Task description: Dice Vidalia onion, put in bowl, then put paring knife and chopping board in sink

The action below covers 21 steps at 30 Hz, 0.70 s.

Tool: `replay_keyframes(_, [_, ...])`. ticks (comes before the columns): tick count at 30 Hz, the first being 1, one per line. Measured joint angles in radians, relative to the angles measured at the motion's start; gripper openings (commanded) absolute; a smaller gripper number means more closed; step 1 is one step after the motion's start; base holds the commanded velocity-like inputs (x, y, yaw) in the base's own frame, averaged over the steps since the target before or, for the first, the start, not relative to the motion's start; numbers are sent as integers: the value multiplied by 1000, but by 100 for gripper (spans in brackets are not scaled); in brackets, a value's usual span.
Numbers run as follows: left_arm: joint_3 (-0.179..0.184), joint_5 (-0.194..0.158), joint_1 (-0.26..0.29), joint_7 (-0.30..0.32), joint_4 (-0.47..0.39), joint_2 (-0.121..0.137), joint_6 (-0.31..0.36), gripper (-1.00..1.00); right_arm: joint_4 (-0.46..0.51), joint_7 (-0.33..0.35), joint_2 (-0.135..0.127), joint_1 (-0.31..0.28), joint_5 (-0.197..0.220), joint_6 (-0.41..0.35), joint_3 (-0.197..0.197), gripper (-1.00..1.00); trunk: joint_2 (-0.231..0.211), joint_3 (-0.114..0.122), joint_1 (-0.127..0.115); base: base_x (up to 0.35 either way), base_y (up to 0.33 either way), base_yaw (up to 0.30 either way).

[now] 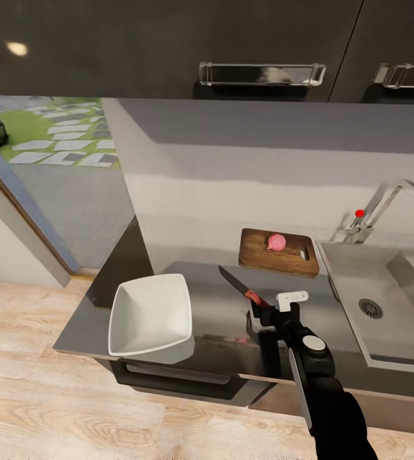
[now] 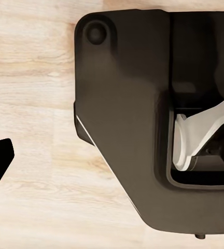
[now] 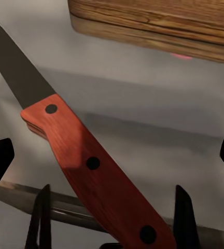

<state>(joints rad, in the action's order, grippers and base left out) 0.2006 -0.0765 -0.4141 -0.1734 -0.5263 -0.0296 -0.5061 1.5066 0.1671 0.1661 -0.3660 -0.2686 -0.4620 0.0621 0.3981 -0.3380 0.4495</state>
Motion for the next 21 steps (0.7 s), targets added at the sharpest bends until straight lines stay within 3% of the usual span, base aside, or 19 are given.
replay_keyframes(21, [0, 0, 0, 0, 0, 0, 0, 100, -5, 0, 0, 0, 0, 0, 0, 100, 0, -33, 0, 0, 0, 0])
